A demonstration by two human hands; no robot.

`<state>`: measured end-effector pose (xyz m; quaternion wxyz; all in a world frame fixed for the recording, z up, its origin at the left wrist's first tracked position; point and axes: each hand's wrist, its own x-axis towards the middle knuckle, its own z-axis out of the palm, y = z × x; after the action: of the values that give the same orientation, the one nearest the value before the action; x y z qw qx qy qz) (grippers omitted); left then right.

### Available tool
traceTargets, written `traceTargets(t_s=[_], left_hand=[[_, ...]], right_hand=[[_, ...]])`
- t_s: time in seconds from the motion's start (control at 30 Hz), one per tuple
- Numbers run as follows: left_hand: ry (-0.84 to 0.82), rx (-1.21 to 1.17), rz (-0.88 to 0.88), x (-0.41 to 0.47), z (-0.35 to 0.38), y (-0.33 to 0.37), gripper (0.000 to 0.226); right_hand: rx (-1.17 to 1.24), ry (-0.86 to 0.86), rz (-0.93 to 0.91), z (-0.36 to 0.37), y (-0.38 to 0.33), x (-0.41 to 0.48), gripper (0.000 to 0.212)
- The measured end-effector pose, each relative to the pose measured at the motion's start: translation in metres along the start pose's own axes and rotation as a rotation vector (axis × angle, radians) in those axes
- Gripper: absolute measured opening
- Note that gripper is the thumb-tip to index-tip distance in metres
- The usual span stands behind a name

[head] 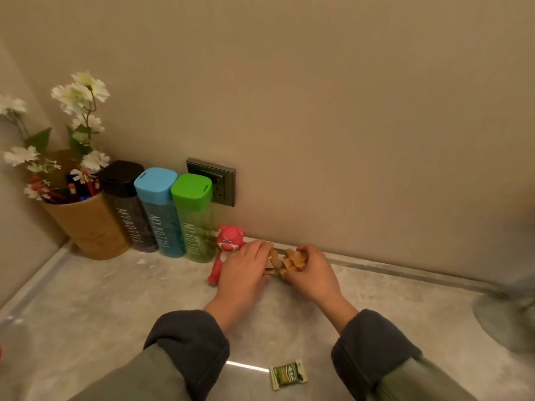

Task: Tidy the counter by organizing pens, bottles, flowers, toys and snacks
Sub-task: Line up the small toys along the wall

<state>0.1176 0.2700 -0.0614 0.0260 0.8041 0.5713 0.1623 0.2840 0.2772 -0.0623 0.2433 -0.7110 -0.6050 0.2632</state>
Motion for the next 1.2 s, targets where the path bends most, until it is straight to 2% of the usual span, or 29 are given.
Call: traceTargets(t_s=[0.13, 0.3, 0.5, 0.8, 0.97, 1.1, 1.2], left_hand=[[0.098, 0.156, -0.003, 0.0, 0.008, 0.001, 0.067], [0.197, 0.215, -0.01, 0.005, 0.015, -0.002, 0.061], [0.182, 0.202, -0.027, 0.005, 0.017, -0.005, 0.067], [0.097, 0.122, -0.059, -0.004, 0.008, -0.003, 0.075], [0.12, -0.042, -0.097, -0.019, -0.011, 0.005, 0.076], [0.099, -0.41, -0.276, -0.043, -0.027, 0.022, 0.058], [0.049, -0.489, -0.313, -0.067, -0.034, 0.036, 0.047]], right_hand=[[-0.007, 0.035, -0.034, 0.007, 0.003, 0.003, 0.057], [0.036, 0.072, -0.046, 0.013, 0.0, 0.003, 0.06], [0.035, 0.099, -0.042, 0.019, -0.001, 0.002, 0.061], [0.041, 0.045, -0.052, 0.01, -0.003, -0.007, 0.074], [0.101, 0.02, -0.06, -0.008, -0.007, -0.026, 0.081], [0.168, 0.038, -0.052, -0.026, -0.011, -0.052, 0.083], [0.218, 0.038, -0.057, -0.035, -0.014, -0.073, 0.08]])
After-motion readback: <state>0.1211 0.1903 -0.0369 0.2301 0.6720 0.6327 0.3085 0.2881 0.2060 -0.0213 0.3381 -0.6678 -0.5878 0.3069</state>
